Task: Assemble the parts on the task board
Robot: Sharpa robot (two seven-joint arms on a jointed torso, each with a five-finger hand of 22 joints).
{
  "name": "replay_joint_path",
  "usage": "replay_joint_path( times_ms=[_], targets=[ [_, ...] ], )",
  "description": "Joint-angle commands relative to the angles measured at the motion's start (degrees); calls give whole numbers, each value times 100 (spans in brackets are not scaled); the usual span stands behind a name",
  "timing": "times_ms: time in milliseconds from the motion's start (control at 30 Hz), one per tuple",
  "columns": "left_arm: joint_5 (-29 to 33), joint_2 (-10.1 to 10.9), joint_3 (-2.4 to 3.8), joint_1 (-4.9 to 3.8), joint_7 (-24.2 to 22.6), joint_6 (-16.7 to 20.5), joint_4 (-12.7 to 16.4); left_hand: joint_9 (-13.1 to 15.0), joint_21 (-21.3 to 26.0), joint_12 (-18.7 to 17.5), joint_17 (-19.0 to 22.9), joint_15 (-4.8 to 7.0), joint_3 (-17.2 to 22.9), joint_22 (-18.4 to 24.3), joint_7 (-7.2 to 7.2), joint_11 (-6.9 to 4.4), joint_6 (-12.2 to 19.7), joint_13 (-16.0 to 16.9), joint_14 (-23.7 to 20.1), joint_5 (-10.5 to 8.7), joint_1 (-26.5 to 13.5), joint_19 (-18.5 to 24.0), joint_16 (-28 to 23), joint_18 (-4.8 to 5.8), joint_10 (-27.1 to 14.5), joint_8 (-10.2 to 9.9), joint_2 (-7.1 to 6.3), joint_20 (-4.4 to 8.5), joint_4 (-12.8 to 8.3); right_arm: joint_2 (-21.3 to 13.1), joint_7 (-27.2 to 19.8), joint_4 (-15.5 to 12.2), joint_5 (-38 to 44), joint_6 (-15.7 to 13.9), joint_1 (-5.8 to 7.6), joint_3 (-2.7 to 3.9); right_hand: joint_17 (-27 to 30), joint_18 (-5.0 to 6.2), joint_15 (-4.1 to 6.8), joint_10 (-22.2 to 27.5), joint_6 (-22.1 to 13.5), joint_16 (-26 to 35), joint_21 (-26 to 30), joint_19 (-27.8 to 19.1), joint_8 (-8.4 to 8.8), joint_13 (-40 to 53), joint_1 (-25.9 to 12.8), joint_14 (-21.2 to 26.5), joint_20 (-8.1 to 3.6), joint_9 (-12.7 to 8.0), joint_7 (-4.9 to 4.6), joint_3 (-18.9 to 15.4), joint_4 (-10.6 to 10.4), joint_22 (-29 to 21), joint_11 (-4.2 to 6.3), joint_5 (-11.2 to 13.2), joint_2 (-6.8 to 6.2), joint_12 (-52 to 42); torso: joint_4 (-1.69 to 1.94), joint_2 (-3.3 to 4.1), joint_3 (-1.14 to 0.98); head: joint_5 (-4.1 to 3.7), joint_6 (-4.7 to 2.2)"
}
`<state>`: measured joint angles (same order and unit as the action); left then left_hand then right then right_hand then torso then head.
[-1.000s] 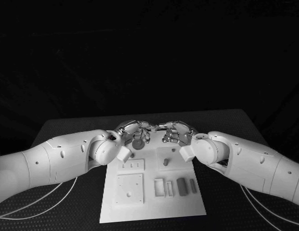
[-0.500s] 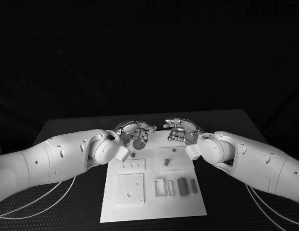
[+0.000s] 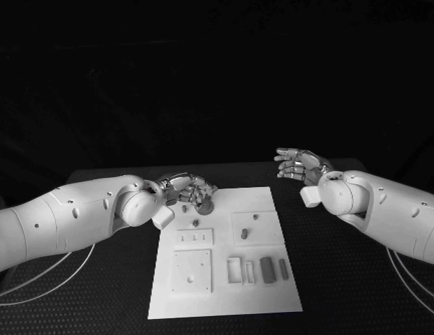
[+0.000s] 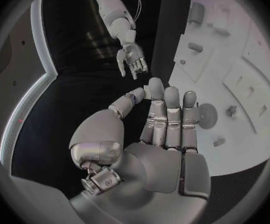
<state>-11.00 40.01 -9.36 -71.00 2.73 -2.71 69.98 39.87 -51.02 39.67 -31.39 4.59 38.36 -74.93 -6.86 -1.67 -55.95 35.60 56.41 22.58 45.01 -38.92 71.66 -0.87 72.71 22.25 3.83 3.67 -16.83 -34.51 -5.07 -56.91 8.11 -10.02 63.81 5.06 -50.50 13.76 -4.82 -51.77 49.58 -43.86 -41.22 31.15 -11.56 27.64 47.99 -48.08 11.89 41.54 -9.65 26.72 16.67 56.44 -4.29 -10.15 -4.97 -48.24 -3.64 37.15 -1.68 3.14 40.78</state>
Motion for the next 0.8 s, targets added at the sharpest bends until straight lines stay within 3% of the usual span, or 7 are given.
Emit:
replay_joint_path(
  times_ms=[33,167,300,333,400,433,800],
  targets=[
    [-580,22,7,-174,1053,-1178,32,145,-35,24,12,39,49,-115,403,-123,-705,-15,-14,28,82,-8,36,87,-100,9,-6,533,-6,4,-277,133,854,411,111,2,368,-73,-111,59,-52,214,170,-179,83,-408,33,119,59,-49,-62,-3,-3,-80,-69,44,65,397,-3,-1,-4,33,20],
    [-940,54,-34,-420,1609,-1143,68,180,-37,28,29,11,69,-110,412,-131,-737,-50,-7,165,109,46,58,87,-65,-5,-51,540,-2,-10,-330,274,1147,346,291,1,821,-79,-183,-23,-32,347,300,-295,119,-882,83,185,112,-183,-74,-61,-2,-125,-136,67,72,775,-9,-6,-3,75,77],
    [-1228,36,-59,-536,2042,-1025,45,199,-63,41,34,14,64,-108,424,-144,-773,-62,21,222,93,19,80,87,-25,-2,-50,552,1,-90,-371,274,1446,247,390,1,922,-78,-196,-40,-25,340,324,-321,122,-984,161,211,125,-217,-75,-67,2,-125,-147,46,64,830,-2,-4,2,58,124],
    [-1319,20,-107,-564,2115,-1027,26,204,-70,45,36,16,65,-108,427,-148,-781,-65,29,237,89,9,85,87,-15,-2,-51,558,1,-93,-379,306,1520,225,427,1,983,-81,-204,-41,-23,342,342,-346,124,-1045,221,235,133,-236,-75,-74,5,-126,-159,44,52,869,-1,-1,5,62,132],
    [-1458,-25,-328,-676,2249,-919,3,227,-100,58,45,34,99,-105,447,-171,-819,-81,72,302,81,-33,107,86,27,0,-79,584,1,-91,-389,384,1689,193,484,1,1069,-83,-218,-41,-14,352,365,-373,122,-1127,270,265,142,-259,-73,-90,8,-128,-172,36,37,929,2,1,2,86,175],
    [-1529,-77,-386,-715,2299,-912,-36,240,-103,60,57,52,280,-95,462,-187,-837,-96,93,69,165,-48,112,72,48,-8,-170,608,15,-88,-393,413,1755,182,514,1,1128,-87,-232,-28,-8,376,381,-396,121,-1180,292,294,146,-270,-72,-95,5,-128,-185,30,32,981,2,1,3,85,180],
    [-2188,-482,-440,-736,2616,-957,-245,357,-194,127,115,104,547,-88,511,-231,-998,-149,237,35,-126,-209,172,86,203,-2,-164,674,12,-46,-346,330,2060,83,641,1,1566,-84,-284,-152,28,395,458,-461,109,-1572,456,319,183,-365,-66,-85,5,-117,-226,-59,3,1291,-9,4,-5,176,324]
  ],
)
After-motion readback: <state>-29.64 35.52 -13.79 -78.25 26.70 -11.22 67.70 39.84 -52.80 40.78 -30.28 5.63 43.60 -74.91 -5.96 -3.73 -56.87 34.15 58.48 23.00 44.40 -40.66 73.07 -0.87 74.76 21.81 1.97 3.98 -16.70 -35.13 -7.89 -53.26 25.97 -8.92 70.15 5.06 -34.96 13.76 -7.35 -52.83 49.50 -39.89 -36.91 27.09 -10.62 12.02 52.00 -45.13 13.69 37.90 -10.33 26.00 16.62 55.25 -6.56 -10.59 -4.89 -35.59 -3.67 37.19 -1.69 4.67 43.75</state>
